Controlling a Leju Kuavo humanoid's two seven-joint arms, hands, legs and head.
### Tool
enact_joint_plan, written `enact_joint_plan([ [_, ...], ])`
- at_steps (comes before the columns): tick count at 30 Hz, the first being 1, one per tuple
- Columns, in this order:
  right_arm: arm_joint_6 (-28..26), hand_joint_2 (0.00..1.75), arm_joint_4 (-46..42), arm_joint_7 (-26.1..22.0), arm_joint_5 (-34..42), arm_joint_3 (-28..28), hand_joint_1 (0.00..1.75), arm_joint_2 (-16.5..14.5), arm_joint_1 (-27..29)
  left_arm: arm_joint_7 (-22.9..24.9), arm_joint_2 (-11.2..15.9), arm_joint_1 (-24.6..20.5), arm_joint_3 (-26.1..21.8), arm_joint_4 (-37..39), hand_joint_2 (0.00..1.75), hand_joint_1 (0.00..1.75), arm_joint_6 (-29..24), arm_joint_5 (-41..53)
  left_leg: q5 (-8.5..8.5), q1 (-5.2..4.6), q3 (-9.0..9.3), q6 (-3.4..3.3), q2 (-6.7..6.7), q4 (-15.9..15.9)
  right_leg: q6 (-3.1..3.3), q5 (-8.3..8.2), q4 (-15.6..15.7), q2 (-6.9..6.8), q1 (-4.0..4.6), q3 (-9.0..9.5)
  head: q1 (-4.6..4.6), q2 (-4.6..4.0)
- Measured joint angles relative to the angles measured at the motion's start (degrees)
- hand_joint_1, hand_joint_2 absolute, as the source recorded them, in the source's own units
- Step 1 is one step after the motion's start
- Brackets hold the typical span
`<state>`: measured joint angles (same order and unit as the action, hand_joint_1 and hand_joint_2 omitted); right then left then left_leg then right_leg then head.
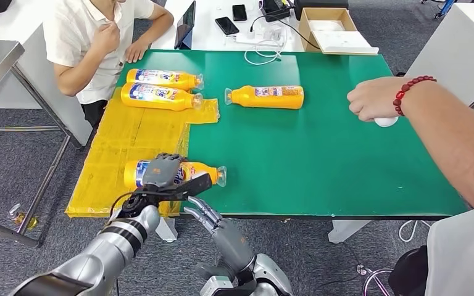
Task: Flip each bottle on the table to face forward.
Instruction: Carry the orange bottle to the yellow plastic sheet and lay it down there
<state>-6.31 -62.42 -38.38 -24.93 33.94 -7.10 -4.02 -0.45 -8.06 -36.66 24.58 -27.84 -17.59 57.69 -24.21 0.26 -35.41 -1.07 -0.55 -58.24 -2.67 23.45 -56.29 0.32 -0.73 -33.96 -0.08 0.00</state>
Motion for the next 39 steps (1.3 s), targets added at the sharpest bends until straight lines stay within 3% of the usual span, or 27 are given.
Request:
enact_joint_plan([
  [6,-0.07,0.0,0.93,-0.61,0.97,0.31,0.0,-0.4,-0.04,4.17,-0.15,-3.87,0.51,5.34,1.75,1.75,3.45,2.18,0.0,0.0,0.12,0.0,0.01,0.0,0.0,0.0,-0.01,0.0,0.01,0.11,0.01,0.0],
  [16,-0.11,0.0,1.89,-0.61,1.19,0.31,0.0,-0.52,-0.05,4.7,-0.16,-5.7,0.72,8.13,1.75,1.75,4.39,2.21,0.0,0.0,0.17,0.0,0.02,0.01,0.0,0.0,-0.04,0.0,0.01,0.13,0.01,0.0],
  [18,-0.15,0.0,1.96,-0.61,1.2,0.31,0.0,-0.52,-0.05,4.74,-0.16,-5.77,0.74,8.28,1.75,1.64,4.51,2.21,0.0,0.0,0.17,0.0,0.02,0.01,0.0,0.0,-0.04,0.0,0.01,0.13,0.02,0.0],
  [19,-0.21,0.0,2.01,-0.61,1.24,0.31,0.0,-0.52,-0.05,4.87,-0.16,-5.84,0.74,8.31,1.75,1.56,4.63,2.2,0.0,0.0,0.17,0.0,0.02,0.01,0.0,0.0,-0.04,0.0,0.01,0.14,0.02,0.0],
  [20,-0.32,0.0,2.07,-0.61,1.31,0.31,0.0,-0.52,-0.05,5.13,-0.15,-5.93,0.74,8.33,1.75,1.31,4.78,2.18,0.0,0.0,0.17,0.0,0.02,0.01,0.0,0.0,-0.05,0.0,0.01,0.14,0.01,0.0],
  [23,-0.82,0.0,2.44,-0.68,1.61,0.26,0.0,-0.53,-0.08,6.44,0.04,-6.45,0.55,8.44,1.75,0.27,5.57,1.9,0.0,0.0,0.17,0.0,0.01,0.01,0.0,0.0,-0.06,0.0,0.01,0.15,0.01,0.0],
  [24,-0.98,0.0,2.65,-0.77,1.69,0.24,0.0,-0.55,-0.12,6.82,0.2,-6.65,0.39,8.53,1.75,0.08,6.03,1.73,0.0,0.0,0.18,0.0,0.01,0.01,0.0,0.0,-0.06,0.0,0.01,0.15,0.01,0.0],
  [27,-1.23,0.0,3.42,-1.14,1.79,0.2,0.0,-0.74,-0.36,6.7,0.75,-7.04,-0.68,8.71,1.75,0.0,7.81,0.32,0.0,0.0,0.2,0.01,0.01,0.01,0.0,0.0,-0.08,0.01,0.01,0.15,0.0,0.0],
  [30,-1.4,0.0,4.1,-1.39,1.81,0.2,0.0,-0.97,-0.44,3.56,1.03,-7.06,-2.64,8.7,1.75,0.0,9.57,-2.73,-0.01,0.0,0.22,0.01,0.02,0.01,0.0,0.0,-0.11,0.01,0.01,0.15,0.0,0.0],
  [33,-2.85,0.0,5.0,-1.53,2.35,0.19,0.0,-1.12,-0.39,-6.86,0.81,-6.09,-6.05,7.3,1.75,0.0,12.2,-11.29,-0.01,-0.01,0.26,0.02,0.01,0.01,0.01,0.02,-0.11,0.01,-0.01,0.14,-0.03,0.0],
  [36,-5.09,0.0,5.89,-1.63,3.98,0.18,0.0,-0.91,-0.28,-17.83,-0.02,-2.16,-9.56,2.12,1.75,0.0,15.61,-21.85,-0.01,-0.01,0.19,0.02,-0.05,0.01,0.03,0.04,-0.11,-0.01,-0.02,0.11,0.01,0.0],
  [39,-6.7,0.0,6.38,-1.64,5.22,0.19,0.0,-0.37,0.11,-20.57,-0.39,3.1,-10.74,-6.07,1.75,0.0,19.58,-32.71,-0.03,-0.05,0.1,0.02,0.0,0.01,0.02,0.04,-0.11,0.03,-0.05,0.05,0.02,0.0],
])
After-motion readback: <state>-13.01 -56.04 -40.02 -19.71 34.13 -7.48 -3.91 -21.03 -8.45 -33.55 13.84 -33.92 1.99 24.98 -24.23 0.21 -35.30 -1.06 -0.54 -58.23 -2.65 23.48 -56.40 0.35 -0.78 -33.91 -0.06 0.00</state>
